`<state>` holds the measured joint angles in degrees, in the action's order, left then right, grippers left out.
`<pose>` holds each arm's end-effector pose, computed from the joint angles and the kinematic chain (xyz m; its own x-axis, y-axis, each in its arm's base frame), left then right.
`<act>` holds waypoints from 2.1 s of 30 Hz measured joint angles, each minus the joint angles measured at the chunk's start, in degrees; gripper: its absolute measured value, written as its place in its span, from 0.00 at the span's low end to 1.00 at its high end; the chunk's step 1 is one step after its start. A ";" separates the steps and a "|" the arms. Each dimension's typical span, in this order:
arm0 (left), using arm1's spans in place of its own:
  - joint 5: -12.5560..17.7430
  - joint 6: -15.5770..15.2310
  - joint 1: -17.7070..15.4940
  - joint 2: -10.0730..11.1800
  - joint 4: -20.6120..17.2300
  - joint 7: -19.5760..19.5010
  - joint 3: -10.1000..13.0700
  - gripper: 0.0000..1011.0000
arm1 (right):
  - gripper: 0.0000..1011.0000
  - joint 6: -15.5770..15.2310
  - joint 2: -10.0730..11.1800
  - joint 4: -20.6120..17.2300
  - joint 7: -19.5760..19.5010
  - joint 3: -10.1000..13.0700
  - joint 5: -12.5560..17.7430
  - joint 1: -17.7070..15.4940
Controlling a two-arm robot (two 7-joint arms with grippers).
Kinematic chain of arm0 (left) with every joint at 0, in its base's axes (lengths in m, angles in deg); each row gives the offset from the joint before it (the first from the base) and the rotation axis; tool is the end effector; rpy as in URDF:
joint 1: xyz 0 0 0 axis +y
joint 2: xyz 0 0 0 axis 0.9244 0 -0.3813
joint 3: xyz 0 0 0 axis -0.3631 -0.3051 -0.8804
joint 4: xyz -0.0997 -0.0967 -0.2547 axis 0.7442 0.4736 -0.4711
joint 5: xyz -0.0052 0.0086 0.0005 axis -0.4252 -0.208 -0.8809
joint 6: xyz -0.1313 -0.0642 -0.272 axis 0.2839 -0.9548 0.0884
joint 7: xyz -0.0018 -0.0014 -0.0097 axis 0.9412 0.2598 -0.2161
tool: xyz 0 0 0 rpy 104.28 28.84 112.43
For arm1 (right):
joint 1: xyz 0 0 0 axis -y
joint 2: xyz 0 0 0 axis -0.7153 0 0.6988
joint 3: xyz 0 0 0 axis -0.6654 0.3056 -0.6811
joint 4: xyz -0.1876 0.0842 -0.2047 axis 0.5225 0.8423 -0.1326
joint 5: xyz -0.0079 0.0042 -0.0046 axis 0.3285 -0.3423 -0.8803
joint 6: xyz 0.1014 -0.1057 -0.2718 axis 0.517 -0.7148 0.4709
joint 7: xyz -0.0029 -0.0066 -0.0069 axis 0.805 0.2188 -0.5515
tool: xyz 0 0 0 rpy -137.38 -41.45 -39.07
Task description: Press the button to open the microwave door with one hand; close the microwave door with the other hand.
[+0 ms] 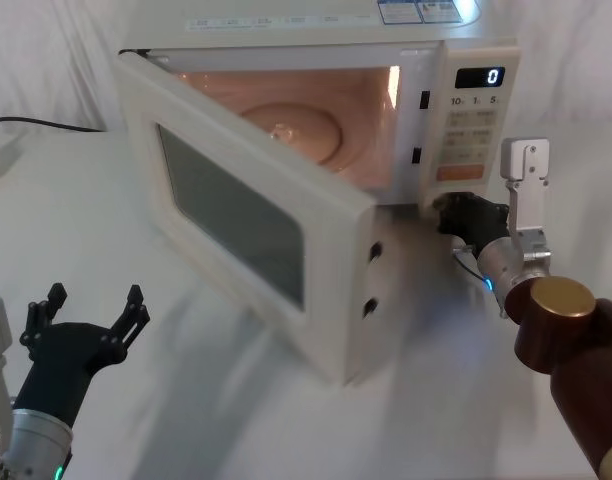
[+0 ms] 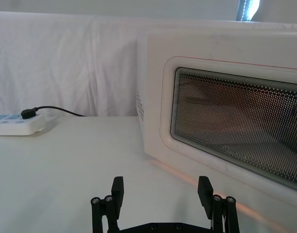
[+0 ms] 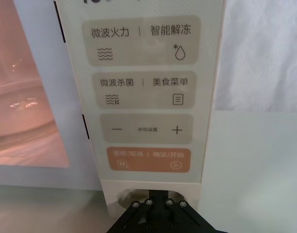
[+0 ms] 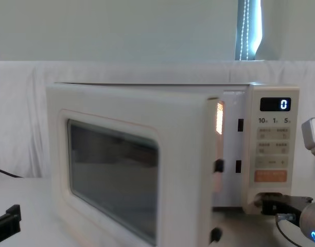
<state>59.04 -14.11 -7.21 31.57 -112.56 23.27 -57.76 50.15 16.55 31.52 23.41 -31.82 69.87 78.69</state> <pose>0.2529 0.0375 -0.2852 0.1245 0.9917 -0.0327 -0.9921 0.1240 -0.0177 0.4794 0.0269 -0.3150 0.1486 -0.9881 -0.0397 0.9840 0.1518 -0.0929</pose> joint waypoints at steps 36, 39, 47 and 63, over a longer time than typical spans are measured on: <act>0.00 0.00 0.00 0.00 0.00 0.00 0.00 0.99 | 0.00 -8.03 -0.18 -30.58 -2.27 -0.08 0.24 -20.67; 0.00 0.00 0.00 0.00 0.00 0.00 0.00 0.99 | 0.00 -7.76 -0.14 -32.33 -2.25 -0.12 0.36 -22.25; 0.00 0.00 0.00 0.00 0.00 0.00 0.00 0.99 | 0.00 -5.48 -0.14 -35.03 -2.37 -0.11 0.56 -25.26; 0.00 0.00 0.00 0.00 0.00 0.00 0.00 0.99 | 0.00 -0.82 -0.06 -34.48 -3.37 -0.49 -1.42 -27.29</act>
<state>59.04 -14.11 -7.20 31.57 -112.56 23.26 -57.77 49.33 16.49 -2.95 20.04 -32.32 68.44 51.40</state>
